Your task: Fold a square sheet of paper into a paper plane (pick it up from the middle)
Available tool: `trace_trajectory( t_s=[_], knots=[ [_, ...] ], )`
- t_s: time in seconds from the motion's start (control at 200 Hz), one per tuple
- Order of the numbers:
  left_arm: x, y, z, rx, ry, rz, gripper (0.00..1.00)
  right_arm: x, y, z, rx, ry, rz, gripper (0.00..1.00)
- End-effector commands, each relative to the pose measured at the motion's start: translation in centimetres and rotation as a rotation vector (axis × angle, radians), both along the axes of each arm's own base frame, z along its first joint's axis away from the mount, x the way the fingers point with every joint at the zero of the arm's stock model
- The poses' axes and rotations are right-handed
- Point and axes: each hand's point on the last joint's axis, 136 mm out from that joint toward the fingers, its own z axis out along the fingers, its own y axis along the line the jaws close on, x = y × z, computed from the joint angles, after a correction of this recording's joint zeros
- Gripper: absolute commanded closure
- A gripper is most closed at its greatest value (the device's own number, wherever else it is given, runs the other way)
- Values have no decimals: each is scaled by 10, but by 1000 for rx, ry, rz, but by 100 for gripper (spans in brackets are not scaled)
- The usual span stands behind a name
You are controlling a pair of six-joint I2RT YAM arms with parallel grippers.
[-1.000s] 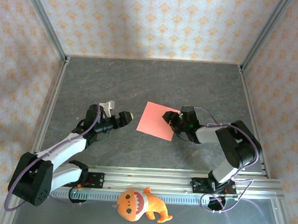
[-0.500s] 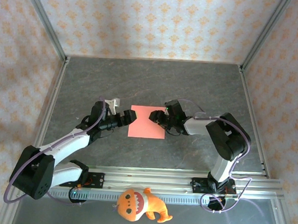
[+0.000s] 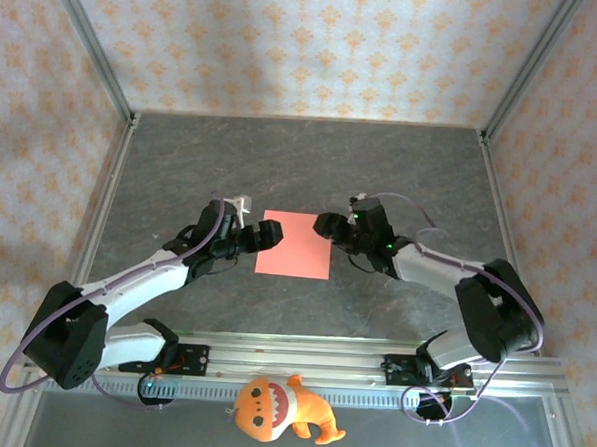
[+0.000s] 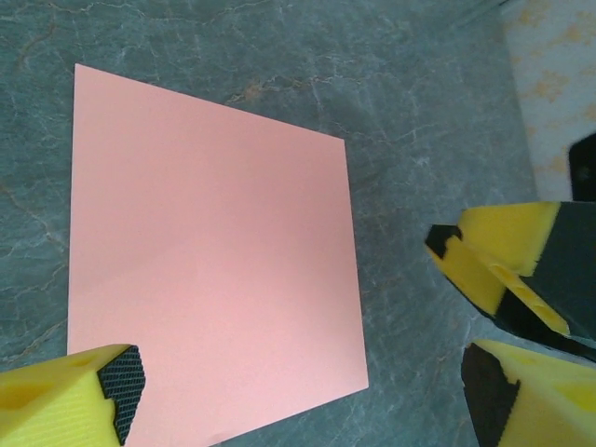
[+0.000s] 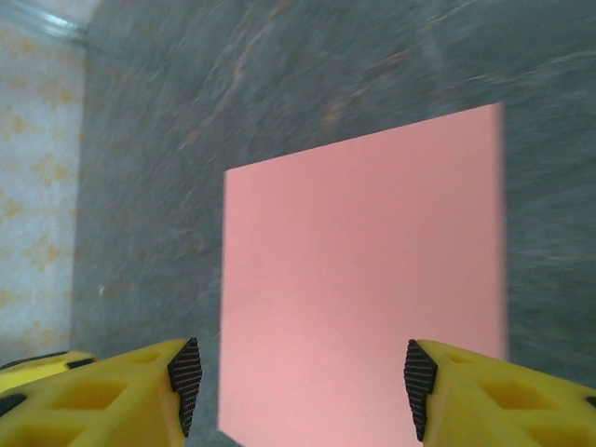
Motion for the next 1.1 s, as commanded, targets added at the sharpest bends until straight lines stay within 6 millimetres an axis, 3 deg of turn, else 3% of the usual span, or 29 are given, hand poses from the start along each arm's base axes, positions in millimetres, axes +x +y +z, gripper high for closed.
trace_trajectory(
  t_s=[0.0, 0.24, 0.525, 0.766, 0.926, 1.091],
  knots=[
    [7, 4, 1, 112, 19, 52, 11, 2, -38, -5, -63, -1, -135, 37],
    [9, -28, -6, 189, 51, -4, 11, 0, -64, 8, -69, -48, -213, 32],
    [16, -59, -24, 298, 111, -61, 12, 3, -86, -6, -129, -10, -281, 27],
    [24, -86, -51, 426, 195, -133, 12, -4, -115, -24, -161, 56, -340, 23],
    [32, -86, -68, 530, 255, -113, 10, -7, -127, -23, -145, 38, -357, 21],
    [38, -76, -66, 581, 253, -74, 9, -7, -128, -20, -147, 28, -349, 19]
  ],
)
